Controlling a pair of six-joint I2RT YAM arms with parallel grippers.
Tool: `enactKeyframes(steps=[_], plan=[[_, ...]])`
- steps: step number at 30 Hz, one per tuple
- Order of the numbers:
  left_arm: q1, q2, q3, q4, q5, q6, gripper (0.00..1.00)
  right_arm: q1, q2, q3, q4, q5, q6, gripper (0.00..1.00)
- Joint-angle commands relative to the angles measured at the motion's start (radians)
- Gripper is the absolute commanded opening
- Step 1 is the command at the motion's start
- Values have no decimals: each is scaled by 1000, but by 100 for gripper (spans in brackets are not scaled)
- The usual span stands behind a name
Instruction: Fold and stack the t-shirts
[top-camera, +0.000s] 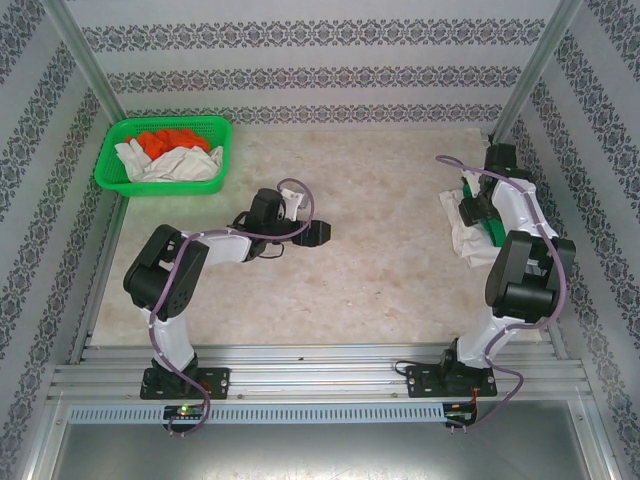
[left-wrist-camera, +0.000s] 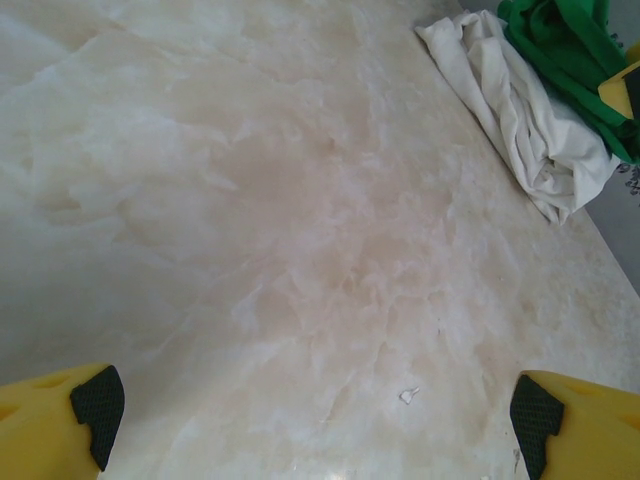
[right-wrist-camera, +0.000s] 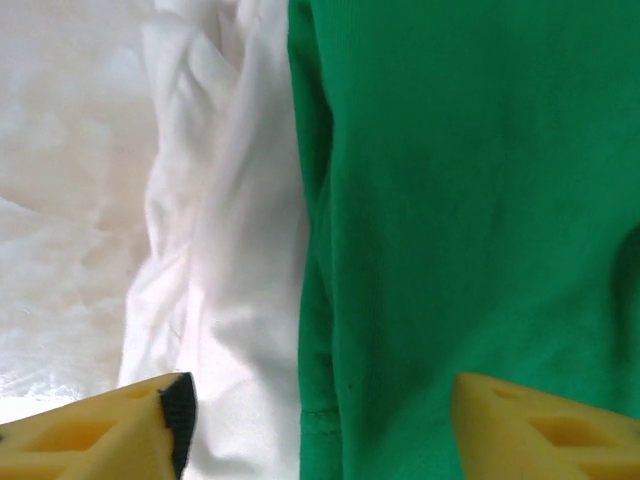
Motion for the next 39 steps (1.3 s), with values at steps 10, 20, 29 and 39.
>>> enactKeyframes(steps=[10,20,29,39], plan=[[-13,-1,-42,91,5,-11,100,-2,115,136,-101,171,-25,61],[-3,3,-54,108,3,-11,100,-2,190,161,-110,237,-31,66],[3,10,-48,110,4,-19,100,-5,175,173,-118,216,-19,1],[4,35,-33,129,15,-36,100,13,91,217,-255,5,81,0]])
